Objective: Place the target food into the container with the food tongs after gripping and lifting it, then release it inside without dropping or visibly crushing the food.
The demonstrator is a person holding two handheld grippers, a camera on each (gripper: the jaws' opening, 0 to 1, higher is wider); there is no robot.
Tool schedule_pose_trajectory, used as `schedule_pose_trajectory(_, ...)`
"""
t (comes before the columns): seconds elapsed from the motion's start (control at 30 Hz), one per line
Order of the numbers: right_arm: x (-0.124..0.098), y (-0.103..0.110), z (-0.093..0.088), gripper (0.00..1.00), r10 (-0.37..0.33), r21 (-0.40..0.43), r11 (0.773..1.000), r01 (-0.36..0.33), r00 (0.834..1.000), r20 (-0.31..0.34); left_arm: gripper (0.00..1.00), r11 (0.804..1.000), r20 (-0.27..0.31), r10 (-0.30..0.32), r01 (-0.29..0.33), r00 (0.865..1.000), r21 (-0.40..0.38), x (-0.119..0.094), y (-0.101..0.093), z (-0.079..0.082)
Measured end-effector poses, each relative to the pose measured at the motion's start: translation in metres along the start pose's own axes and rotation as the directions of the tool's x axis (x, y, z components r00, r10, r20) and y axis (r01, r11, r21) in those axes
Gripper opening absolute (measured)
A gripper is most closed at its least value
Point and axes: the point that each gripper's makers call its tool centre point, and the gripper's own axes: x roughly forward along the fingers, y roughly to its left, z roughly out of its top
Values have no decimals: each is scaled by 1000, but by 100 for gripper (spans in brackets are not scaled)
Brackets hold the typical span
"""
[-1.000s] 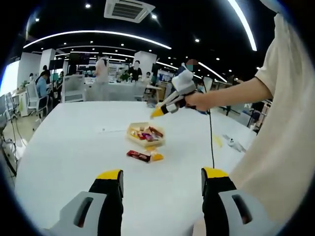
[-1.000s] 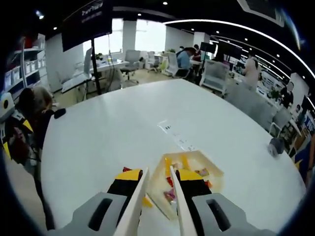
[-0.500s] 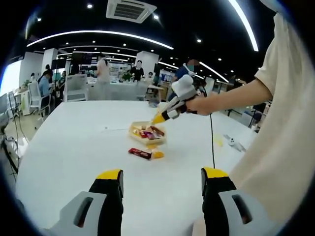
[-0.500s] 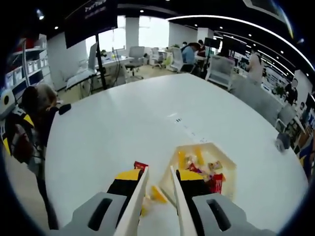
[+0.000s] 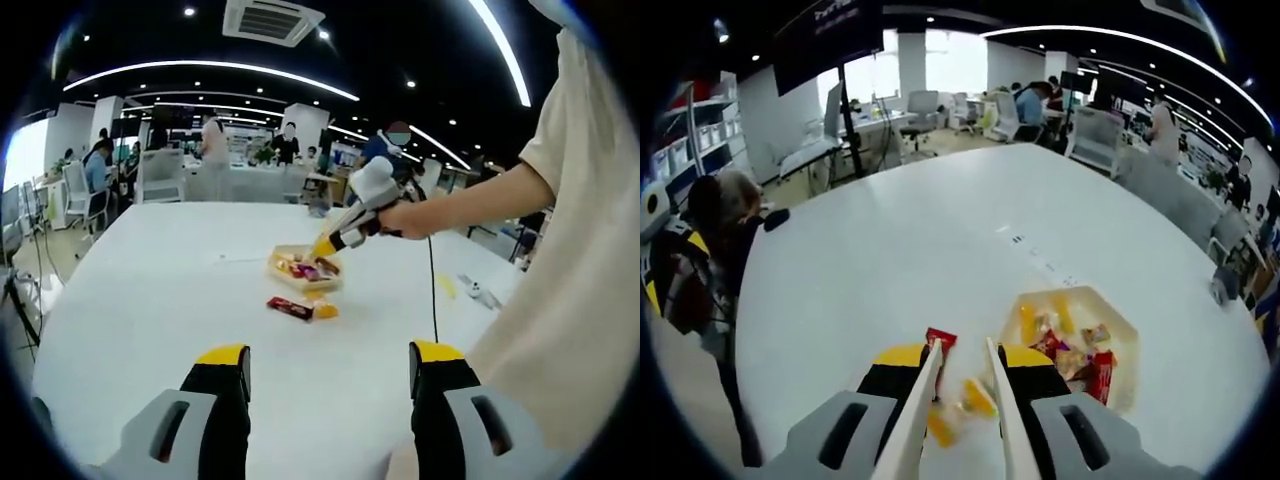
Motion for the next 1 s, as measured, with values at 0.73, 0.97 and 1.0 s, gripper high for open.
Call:
schedule_pose_trajectory(0.73, 25, 22, -15, 27, 51, 10, 999, -51, 998, -46, 64, 1000, -10, 10, -10, 1000, -18, 0, 5, -5)
schedule_pose_trajectory(0.97, 33, 29, -22, 28, 66, 4, 998, -66, 995, -68, 64, 1000, -14, 13, -14, 1000, -23, 0, 6, -5)
schedule_pose_trajectory(1.0, 34, 30, -22, 28, 67, 0, 998, -67, 995, -71, 64, 1000, -13, 14, -14, 1000, -24, 0, 6, -5)
